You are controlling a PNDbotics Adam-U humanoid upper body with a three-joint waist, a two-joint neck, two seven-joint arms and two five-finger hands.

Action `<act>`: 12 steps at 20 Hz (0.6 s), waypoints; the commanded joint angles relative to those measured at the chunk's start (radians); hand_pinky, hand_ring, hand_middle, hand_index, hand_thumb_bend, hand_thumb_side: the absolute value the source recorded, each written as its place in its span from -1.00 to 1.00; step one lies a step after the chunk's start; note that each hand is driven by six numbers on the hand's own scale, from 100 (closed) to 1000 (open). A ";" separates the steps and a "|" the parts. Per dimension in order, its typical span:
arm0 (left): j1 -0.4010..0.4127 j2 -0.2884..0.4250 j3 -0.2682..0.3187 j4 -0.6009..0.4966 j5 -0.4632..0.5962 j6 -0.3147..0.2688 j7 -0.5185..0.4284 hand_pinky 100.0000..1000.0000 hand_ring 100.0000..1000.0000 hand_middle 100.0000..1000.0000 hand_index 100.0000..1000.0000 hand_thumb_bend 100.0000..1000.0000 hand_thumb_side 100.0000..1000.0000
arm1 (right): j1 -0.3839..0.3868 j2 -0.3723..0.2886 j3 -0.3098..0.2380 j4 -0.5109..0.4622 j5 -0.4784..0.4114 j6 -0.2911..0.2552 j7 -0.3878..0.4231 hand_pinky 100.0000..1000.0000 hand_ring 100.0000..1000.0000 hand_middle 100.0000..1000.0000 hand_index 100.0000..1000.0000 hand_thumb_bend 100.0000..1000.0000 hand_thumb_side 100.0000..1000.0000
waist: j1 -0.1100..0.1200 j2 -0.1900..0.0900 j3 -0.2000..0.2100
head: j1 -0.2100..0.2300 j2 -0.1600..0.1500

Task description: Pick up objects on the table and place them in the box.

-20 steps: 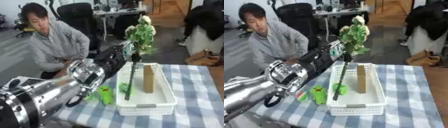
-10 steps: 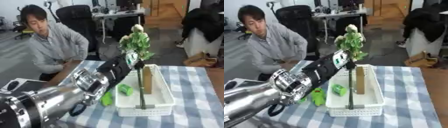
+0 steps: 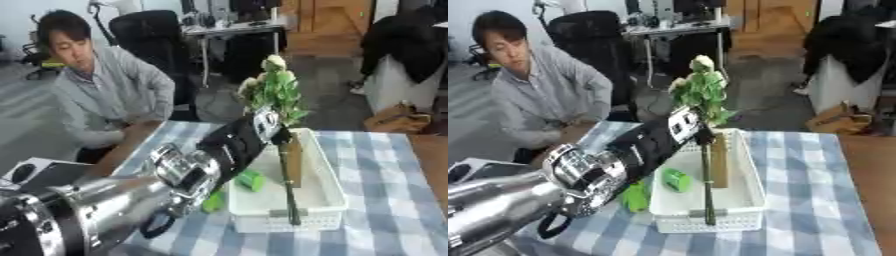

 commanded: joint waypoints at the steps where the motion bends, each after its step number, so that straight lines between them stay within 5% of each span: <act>1: -0.015 0.015 -0.002 -0.014 -0.018 -0.002 0.017 -1.00 -1.00 -1.00 -0.67 -1.00 -0.48 | -0.022 -0.024 -0.001 -0.015 -0.011 -0.004 0.000 0.52 0.45 0.22 0.25 -1.00 -0.65 | 0.003 -0.004 0.000 | 0.007 0.006; 12: 0.013 0.003 0.017 -0.026 -0.003 0.004 0.119 -1.00 -1.00 -1.00 -0.67 -1.00 -0.38 | -0.042 -0.020 0.008 -0.015 -0.020 -0.003 0.009 0.52 0.44 0.21 0.25 -1.00 -0.65 | 0.005 0.007 -0.016 | 0.027 0.006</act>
